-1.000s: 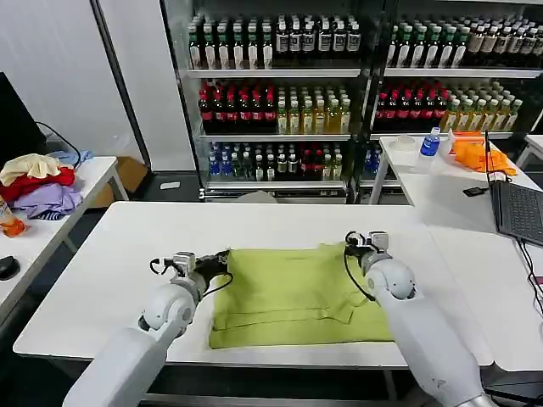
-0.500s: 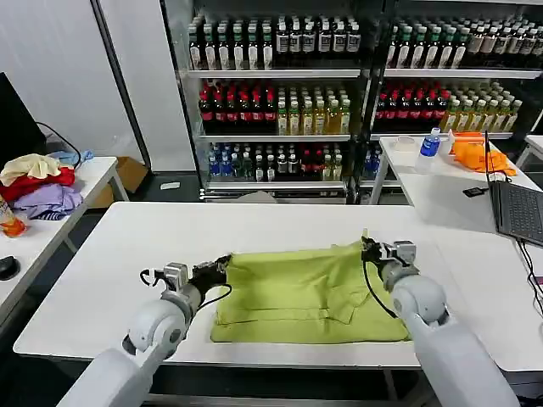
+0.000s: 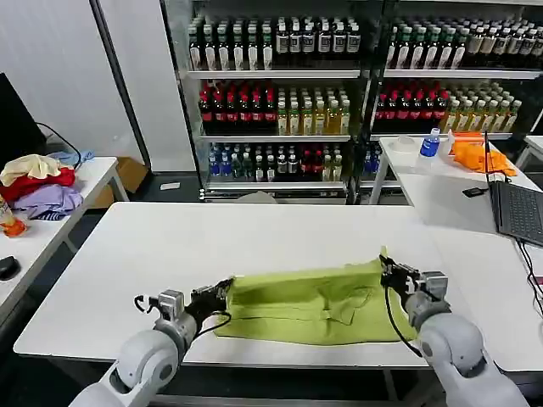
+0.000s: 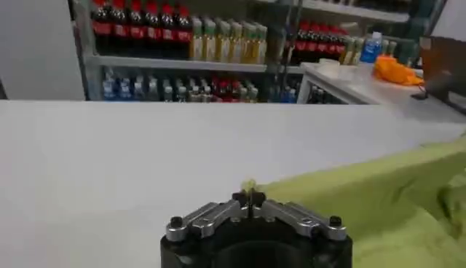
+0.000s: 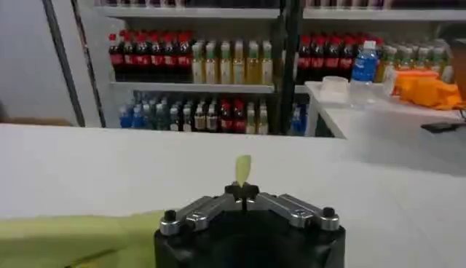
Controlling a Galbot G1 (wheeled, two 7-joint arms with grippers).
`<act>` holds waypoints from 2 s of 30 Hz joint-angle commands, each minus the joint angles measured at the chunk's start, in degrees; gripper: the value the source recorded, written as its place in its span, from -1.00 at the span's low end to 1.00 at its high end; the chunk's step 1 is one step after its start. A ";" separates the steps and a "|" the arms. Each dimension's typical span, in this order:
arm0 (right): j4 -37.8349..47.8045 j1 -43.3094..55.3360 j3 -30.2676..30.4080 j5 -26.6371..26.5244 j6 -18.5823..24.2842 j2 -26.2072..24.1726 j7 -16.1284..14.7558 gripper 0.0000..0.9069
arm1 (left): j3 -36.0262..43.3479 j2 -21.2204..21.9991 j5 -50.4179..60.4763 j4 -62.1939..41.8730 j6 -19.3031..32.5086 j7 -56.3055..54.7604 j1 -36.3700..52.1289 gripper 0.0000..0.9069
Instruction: Fold and organize the clothes.
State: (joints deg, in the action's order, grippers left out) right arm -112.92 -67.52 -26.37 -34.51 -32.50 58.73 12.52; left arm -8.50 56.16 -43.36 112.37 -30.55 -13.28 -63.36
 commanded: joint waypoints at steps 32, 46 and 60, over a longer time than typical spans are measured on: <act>-6.40 -10.30 -4.86 6.47 1.73 3.39 -0.39 1.00 | -1.39 5.07 5.71 2.82 2.83 -2.97 -8.86 1.00; -8.28 -16.53 -8.34 7.32 2.36 4.76 -0.83 1.00 | -1.77 13.67 5.42 -3.10 4.96 -4.61 -8.29 -0.96; -8.00 -16.66 -8.58 7.32 2.55 4.99 -0.69 1.00 | -1.98 16.88 5.18 -3.75 7.51 -2.69 -10.94 -0.96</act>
State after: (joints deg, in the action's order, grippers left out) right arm -120.50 -83.28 -34.46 -27.34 -30.07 63.63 11.81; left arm -10.51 70.30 -38.02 109.45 -24.80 -16.34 -73.09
